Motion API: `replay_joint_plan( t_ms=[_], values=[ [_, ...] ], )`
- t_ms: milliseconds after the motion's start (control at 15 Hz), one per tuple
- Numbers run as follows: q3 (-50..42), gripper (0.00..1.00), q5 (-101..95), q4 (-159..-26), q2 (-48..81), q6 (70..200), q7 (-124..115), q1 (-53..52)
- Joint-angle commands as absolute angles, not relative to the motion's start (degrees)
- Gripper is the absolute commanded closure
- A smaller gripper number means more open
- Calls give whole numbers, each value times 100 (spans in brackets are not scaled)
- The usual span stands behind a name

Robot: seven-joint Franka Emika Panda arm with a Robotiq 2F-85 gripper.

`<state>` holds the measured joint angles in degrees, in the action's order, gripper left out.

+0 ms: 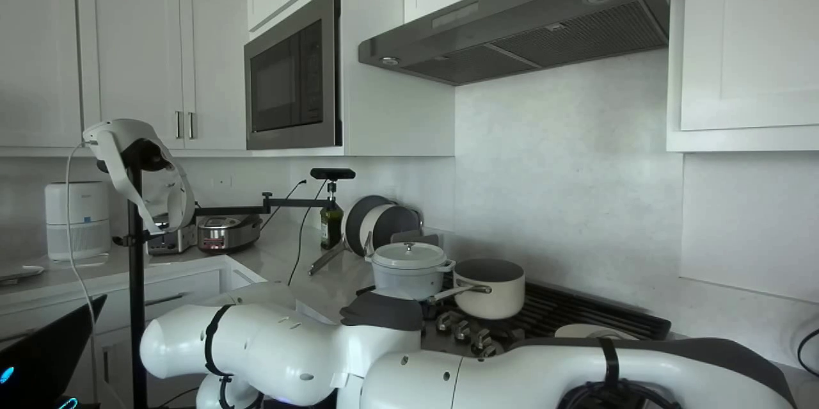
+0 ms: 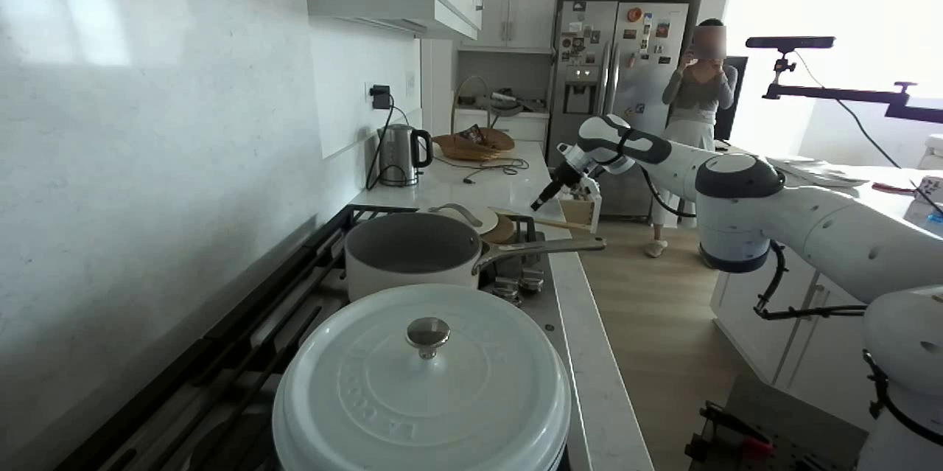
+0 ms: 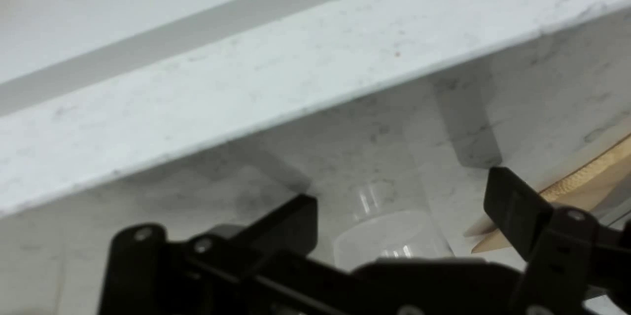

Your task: Pour some water into the pot

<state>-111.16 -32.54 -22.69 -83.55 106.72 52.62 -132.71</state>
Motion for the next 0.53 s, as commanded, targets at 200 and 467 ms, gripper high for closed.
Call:
replay_joint_plan(
  t_ms=[200, 467],
  values=[
    [-11075, 0, -3293, -2127, -8387, 10607, 5285, -13342],
    [-10846, 0, -3255, -2053, -8190, 10861, 5506, -13401]
  ],
)
